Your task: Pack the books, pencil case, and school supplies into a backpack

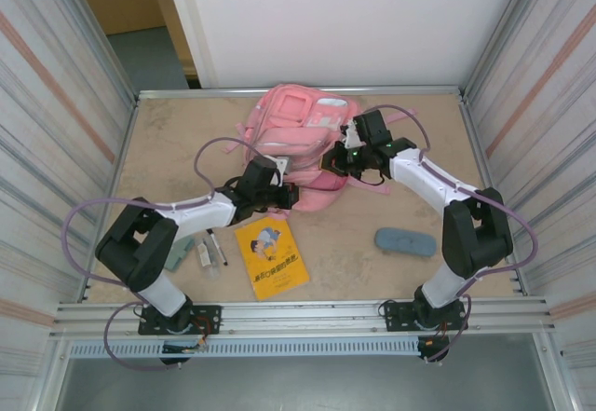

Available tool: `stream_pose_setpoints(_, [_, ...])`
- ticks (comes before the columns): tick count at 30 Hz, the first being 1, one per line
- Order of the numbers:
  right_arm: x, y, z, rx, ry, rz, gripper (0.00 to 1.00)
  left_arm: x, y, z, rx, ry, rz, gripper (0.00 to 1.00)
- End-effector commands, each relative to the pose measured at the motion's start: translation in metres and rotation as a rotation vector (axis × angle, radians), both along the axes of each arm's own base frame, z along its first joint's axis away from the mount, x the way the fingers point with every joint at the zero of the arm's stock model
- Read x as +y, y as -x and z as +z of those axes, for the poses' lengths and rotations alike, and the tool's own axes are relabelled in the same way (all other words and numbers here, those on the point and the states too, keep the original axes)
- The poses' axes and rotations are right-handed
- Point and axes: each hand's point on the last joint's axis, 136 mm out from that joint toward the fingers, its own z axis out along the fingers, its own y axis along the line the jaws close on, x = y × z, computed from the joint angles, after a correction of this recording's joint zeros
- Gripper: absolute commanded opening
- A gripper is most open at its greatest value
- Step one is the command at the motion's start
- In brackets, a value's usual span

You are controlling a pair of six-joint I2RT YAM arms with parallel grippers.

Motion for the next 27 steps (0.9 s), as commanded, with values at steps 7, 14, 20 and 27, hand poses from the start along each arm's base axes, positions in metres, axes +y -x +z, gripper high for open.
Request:
stream_pose_setpoints(7, [-0.079, -0.038, 0.001, -0.046, 0.079, -0.117, 0.0, 0.071, -0.009, 0.006, -0.065, -0.202, 0.141, 0.0])
stream_pose_setpoints(14, [-0.101, -0.055, -0.016, -0.015, 0.107, -0.139, 0.01, 0.067, -0.007, 0.005, -0.103, -0.21, 0.066, 0.0])
stream_pose_setpoints(20, [-0.102, -0.046, -0.027, 0.025, 0.133, -0.167, 0.32, 0.021, 0.01, 0.014, -0.116, -0.157, -0.118, 0.0])
stream_pose_setpoints(27, [-0.116, -0.008, -0.03, 0.048, 0.285, -0.223, 0.5, 0.002, 0.015, 0.035, -0.07, -0.054, -0.137, 0.19])
